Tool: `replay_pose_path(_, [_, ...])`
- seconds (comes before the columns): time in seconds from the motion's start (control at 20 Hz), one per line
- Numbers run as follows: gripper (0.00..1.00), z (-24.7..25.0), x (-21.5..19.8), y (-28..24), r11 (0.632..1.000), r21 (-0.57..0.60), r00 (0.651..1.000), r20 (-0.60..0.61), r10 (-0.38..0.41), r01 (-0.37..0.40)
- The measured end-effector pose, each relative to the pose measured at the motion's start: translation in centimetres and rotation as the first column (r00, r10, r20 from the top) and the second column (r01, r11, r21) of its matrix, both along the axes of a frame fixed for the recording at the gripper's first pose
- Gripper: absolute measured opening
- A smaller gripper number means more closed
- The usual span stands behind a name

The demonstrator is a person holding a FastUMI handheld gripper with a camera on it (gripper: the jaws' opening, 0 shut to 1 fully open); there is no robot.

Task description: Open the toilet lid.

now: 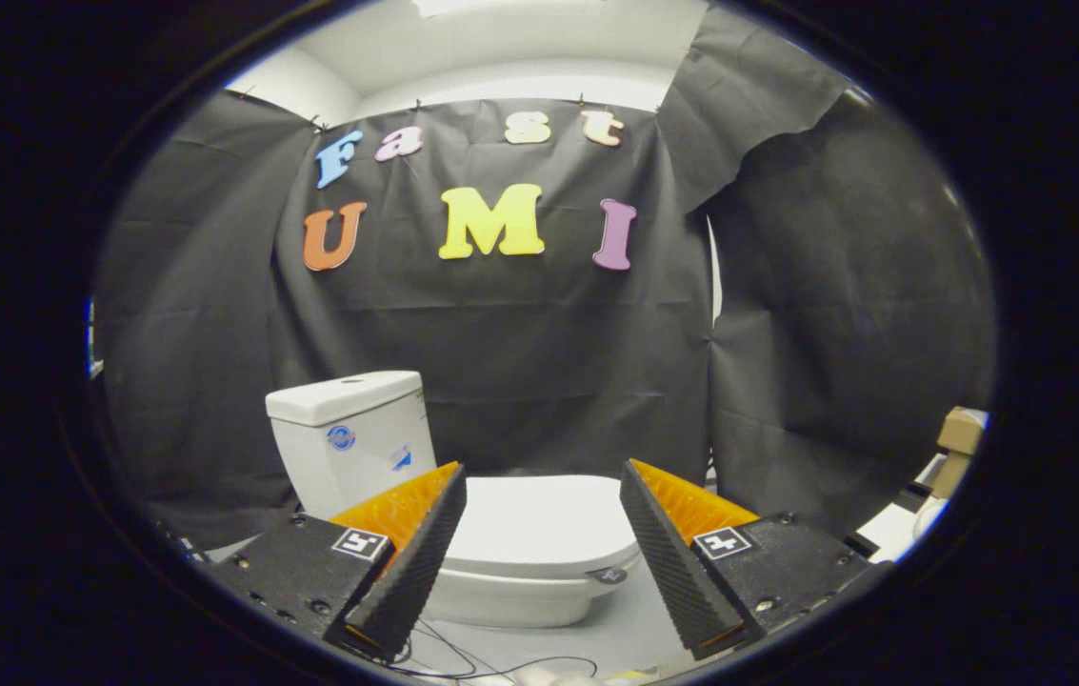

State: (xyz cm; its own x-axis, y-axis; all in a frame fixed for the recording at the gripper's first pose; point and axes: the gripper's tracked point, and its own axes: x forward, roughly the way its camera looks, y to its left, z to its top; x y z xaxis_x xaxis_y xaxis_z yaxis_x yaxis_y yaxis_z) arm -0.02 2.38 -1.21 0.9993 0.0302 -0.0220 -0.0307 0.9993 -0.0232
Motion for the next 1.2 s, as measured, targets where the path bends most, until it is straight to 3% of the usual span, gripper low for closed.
replay_pose_path(0.5, [1.00,1.4,1.2,0.1,1.000,0.029,1.000,0.018,0.000,0.000])
replay_pose_path(0.85, [1.00,2.0,8.2,-0.9,0.992,0.117,0.998,-0.044,0.053,-0.048])
replay_pose_path(1.2, [1.00,-4.0,16.0,-6.7,0.966,0.256,0.979,-0.190,0.073,-0.023])
